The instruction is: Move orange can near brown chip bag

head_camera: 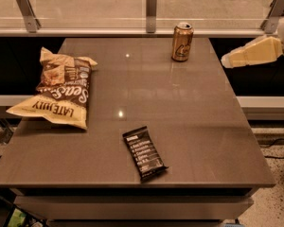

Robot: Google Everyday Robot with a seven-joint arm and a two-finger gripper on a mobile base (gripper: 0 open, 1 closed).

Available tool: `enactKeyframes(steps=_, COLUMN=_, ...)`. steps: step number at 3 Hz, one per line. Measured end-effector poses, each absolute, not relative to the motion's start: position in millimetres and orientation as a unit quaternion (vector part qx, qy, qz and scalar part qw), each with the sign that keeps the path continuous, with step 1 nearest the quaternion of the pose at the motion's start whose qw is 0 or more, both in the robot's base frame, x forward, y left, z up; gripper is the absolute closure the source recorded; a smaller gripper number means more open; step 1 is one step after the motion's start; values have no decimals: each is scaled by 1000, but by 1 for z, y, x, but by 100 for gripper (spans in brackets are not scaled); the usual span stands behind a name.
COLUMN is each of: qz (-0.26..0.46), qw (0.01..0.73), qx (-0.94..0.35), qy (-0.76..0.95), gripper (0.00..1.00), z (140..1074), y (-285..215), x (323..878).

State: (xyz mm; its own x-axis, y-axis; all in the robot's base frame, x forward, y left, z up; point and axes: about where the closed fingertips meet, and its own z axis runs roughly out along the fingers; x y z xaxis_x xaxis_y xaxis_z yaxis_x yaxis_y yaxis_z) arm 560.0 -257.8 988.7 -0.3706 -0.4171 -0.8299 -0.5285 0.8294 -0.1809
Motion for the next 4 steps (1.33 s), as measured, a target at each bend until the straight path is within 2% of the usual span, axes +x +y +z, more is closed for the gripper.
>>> enactKeyframes(steps=4, qz=121, qw=524, qx=-258, qy=803, gripper=0, z=951, y=-237, x=640)
